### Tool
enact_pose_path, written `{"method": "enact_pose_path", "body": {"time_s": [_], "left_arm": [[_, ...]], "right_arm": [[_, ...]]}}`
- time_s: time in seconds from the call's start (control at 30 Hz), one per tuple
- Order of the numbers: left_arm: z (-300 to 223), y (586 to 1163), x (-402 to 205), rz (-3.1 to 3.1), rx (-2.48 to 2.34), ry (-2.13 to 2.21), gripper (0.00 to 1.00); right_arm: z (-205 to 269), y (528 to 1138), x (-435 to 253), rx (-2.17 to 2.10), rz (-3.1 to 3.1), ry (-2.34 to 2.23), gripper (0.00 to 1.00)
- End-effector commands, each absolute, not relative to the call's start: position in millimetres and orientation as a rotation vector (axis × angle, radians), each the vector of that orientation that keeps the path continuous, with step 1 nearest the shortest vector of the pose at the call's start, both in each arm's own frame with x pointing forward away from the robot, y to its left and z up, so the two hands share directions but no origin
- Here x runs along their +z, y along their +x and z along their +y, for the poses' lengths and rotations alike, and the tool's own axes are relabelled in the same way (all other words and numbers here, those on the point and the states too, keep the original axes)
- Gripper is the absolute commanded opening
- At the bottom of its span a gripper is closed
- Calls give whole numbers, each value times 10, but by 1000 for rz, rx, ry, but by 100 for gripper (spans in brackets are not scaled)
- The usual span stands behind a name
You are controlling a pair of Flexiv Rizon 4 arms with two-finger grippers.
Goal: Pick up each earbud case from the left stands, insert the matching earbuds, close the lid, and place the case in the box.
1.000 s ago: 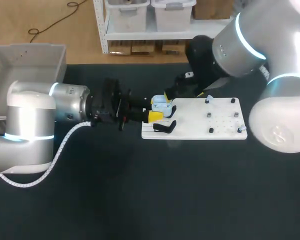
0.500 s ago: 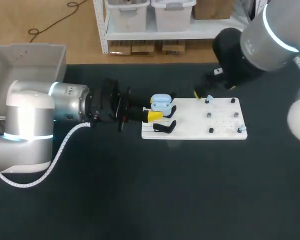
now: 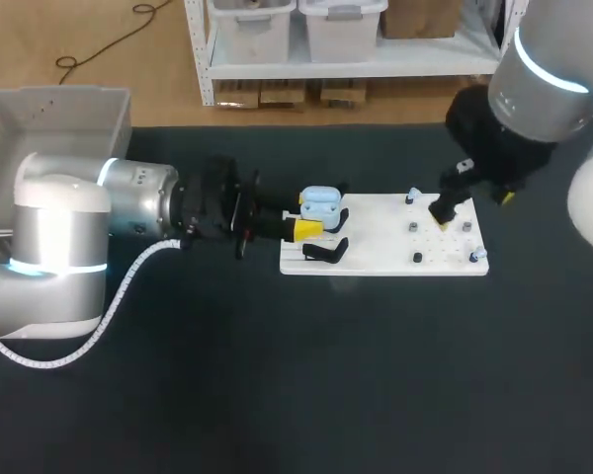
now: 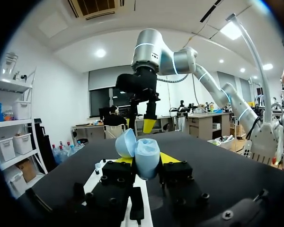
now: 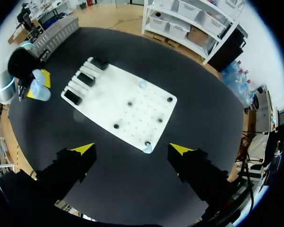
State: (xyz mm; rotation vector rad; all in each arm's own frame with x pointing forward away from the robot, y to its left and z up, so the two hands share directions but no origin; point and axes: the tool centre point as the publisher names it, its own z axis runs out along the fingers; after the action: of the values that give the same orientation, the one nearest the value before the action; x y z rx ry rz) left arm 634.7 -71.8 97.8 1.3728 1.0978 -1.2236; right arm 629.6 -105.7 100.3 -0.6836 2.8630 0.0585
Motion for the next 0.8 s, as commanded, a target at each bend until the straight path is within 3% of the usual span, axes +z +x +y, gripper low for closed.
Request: {"method": "enact_pose_path", "body": {"time_s": [0.03, 0.17, 0.23, 0.43, 0.5, 0.7, 0.8], "left_arm": [[-718, 6336, 983, 1101, -1220, 1371, 0], [-718, 6336, 983, 1101, -1220, 1371, 0], [-718, 6336, 983, 1101, -1220, 1371, 0], [-718, 6336, 983, 1101, -1220, 1371, 0], [-718, 6336, 983, 1101, -1220, 1371, 0], [-718, 6336, 983, 1101, -1220, 1371, 0], [-718, 6336, 983, 1101, -1220, 1371, 0]], "right_arm": [[-1089, 6318, 877, -1, 2921, -698, 100], [-1172, 6258, 754, -67, 2966, -710, 100], [-1208, 6236, 703, -86, 2982, -709, 90], [-1269, 6171, 590, -107, 3013, -709, 75], [-1285, 6154, 553, -112, 3021, -716, 62], [-1325, 6126, 471, -108, 3035, -748, 50], [-1341, 6134, 425, -124, 3036, -763, 49]]}}
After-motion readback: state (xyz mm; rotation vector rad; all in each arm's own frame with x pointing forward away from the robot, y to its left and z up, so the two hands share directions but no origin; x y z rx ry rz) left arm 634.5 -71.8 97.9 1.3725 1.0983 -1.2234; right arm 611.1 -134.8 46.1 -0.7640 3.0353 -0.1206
